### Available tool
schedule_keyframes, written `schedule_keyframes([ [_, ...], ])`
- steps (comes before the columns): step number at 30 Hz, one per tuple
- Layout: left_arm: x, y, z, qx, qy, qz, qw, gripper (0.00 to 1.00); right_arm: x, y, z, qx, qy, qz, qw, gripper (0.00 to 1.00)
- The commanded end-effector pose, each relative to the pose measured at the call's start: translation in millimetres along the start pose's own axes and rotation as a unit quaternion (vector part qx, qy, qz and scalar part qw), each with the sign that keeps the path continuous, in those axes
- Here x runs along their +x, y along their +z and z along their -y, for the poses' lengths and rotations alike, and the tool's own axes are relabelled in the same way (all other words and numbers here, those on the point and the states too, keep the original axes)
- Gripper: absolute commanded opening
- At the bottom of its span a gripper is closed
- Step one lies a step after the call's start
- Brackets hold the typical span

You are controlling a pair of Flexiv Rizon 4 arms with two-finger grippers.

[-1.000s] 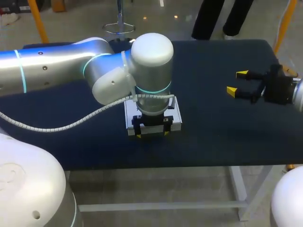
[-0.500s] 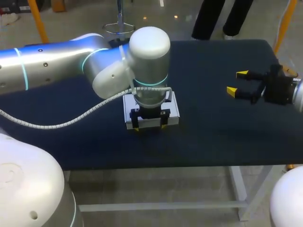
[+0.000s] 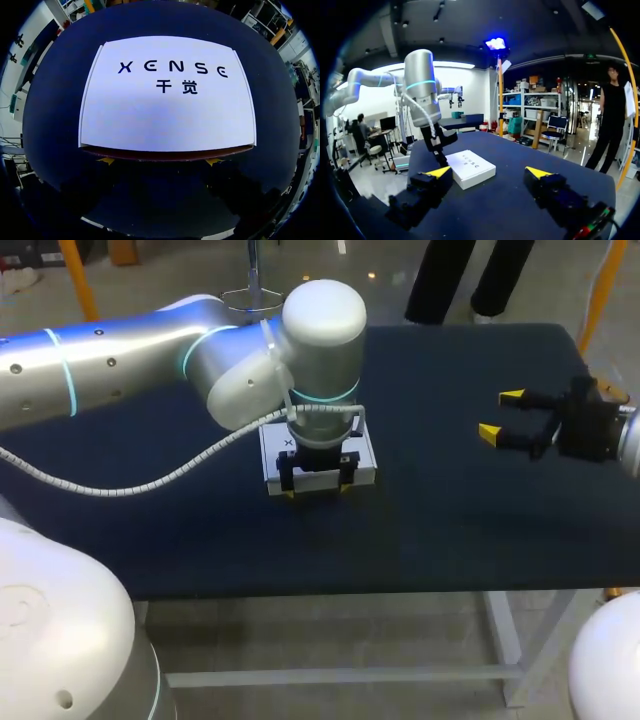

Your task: Assemble the packaging by folding the flat box into shape, placing the metal phone stand inside, and closing the box properly

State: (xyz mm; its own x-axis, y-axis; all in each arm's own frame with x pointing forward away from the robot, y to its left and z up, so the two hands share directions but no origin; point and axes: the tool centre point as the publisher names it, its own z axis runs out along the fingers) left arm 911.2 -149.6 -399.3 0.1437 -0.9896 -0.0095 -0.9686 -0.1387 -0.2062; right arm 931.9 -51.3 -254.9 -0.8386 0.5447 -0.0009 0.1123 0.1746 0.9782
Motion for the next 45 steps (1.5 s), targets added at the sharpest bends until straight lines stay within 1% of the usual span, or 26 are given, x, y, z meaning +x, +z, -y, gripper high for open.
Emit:
schedule_keyframes([
  [1,7.1,5.4,18.0,-0.007,-0.003,0.009,1.0,1.0,0.0,-0.9,0.8,-0.003,-0.001,-0.001,1.0,1.0],
  [13,6.7,10.7,73.3,-0.002,-0.005,0.007,1.0,1.0,0.0,-0.9,0.8,-0.003,-0.001,-0.001,1.0,1.0],
  [20,6.4,21.7,110.0,-0.002,0.003,0.003,1.0,1.0,0.0,-0.9,0.8,-0.003,-0.001,-0.001,1.0,1.0],
  [27,1.0,31.3,144.8,-0.001,0.016,-0.005,1.0,1.0,0.0,-0.9,0.8,-0.003,-0.001,-0.001,1.0,1.0],
  [34,-5.6,32.0,180.9,0.005,0.023,-0.005,1.0,1.0,0.0,-0.9,0.8,-0.003,-0.001,-0.001,1.0,1.0],
  [41,-11.6,38.6,216.0,0.006,0.028,-0.007,1.0,1.0,0.0,-0.9,0.8,-0.003,-0.001,-0.001,1.0,1.0],
  [45,-14.0,43.1,231.2,0.003,0.028,-0.007,1.0,1.0,0.0,-0.9,0.8,-0.003,-0.001,-0.001,1.0,1.0],
])
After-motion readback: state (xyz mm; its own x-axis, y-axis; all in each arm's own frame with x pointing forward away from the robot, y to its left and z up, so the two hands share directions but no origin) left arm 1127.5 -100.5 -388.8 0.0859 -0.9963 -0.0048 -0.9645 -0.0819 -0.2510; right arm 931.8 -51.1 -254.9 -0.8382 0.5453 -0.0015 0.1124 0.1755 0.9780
